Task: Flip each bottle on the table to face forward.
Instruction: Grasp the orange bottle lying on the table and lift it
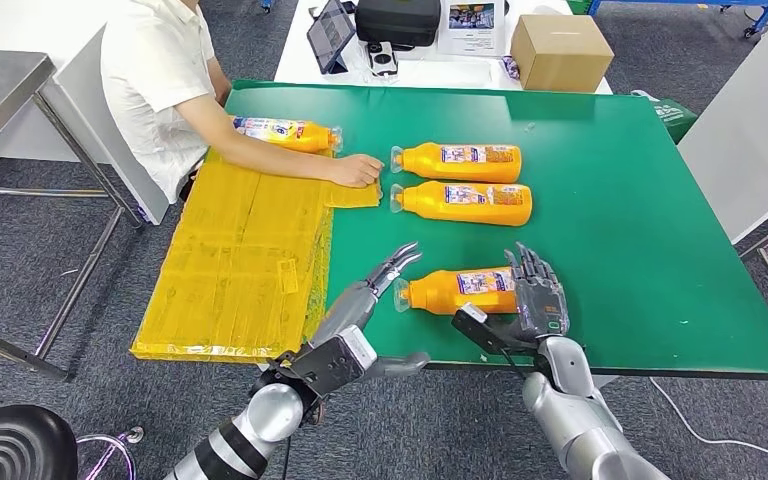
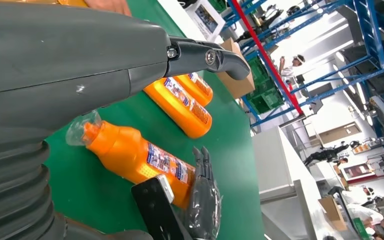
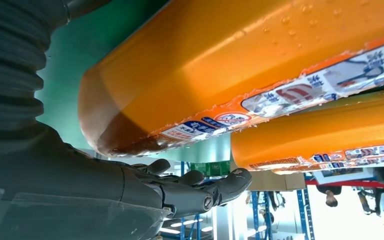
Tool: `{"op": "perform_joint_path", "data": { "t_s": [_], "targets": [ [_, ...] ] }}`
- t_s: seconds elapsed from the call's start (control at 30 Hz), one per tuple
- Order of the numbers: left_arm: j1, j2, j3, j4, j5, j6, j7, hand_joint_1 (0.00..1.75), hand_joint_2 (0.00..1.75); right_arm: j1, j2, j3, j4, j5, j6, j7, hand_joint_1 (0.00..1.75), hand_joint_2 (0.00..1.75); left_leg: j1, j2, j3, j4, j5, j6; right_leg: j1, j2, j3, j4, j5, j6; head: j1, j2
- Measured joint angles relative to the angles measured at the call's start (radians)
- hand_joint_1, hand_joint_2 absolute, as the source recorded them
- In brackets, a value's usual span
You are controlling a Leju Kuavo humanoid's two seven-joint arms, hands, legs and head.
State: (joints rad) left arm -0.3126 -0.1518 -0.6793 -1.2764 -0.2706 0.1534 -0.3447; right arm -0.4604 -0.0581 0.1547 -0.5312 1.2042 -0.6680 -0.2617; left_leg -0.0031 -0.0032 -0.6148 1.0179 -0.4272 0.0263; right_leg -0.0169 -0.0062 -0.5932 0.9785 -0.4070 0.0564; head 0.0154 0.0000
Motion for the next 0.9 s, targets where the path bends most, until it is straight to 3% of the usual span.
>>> {"op": "perform_joint_path", "data": {
  "t_s": [0.1,0.13,0.23,0.27,0.9],
  "targets": [
    [-0.003,-0.003,-0.001,0.007,0.014,-0.004,0.002,0.0,1.75,-0.008,0.0,0.007,0.014,0.003,0.002,0.0,0.0,1.75,0.0,0.0,0.001,0.0,0.0,0.0,0.0,0.0,0.0,0.0,0.0,0.0,0.0,0.0],
    [-0.004,-0.004,-0.001,0.009,0.019,-0.006,0.002,0.0,1.75,-0.01,0.001,0.009,0.018,0.005,0.004,0.0,0.14,1.75,0.0,0.0,0.001,0.0,0.0,0.0,0.0,0.0,0.001,0.0,0.0,0.0,0.0,0.0],
    [-0.004,-0.007,-0.002,0.014,0.028,-0.01,0.002,0.0,1.75,-0.015,0.001,0.018,0.031,0.013,0.015,-0.002,1.43,1.75,0.0,0.0,0.002,0.0,0.0,0.0,0.0,0.0,0.001,0.0,0.0,0.0,0.0,0.0],
    [-0.005,-0.008,-0.002,0.015,0.03,-0.01,0.002,0.0,1.75,-0.016,0.001,0.021,0.034,0.016,0.018,-0.002,1.74,1.75,0.0,0.0,0.002,0.0,0.0,0.0,0.0,0.0,0.001,0.0,0.0,0.0,0.0,0.0],
    [-0.007,-0.008,-0.005,0.021,0.059,-0.014,-0.007,0.0,1.75,-0.037,-0.008,0.062,0.057,0.008,0.042,-0.037,1.75,1.75,0.0,0.0,0.002,0.0,0.0,0.0,0.0,0.0,0.002,0.0,0.0,0.0,0.0,0.0]
  ]
}}
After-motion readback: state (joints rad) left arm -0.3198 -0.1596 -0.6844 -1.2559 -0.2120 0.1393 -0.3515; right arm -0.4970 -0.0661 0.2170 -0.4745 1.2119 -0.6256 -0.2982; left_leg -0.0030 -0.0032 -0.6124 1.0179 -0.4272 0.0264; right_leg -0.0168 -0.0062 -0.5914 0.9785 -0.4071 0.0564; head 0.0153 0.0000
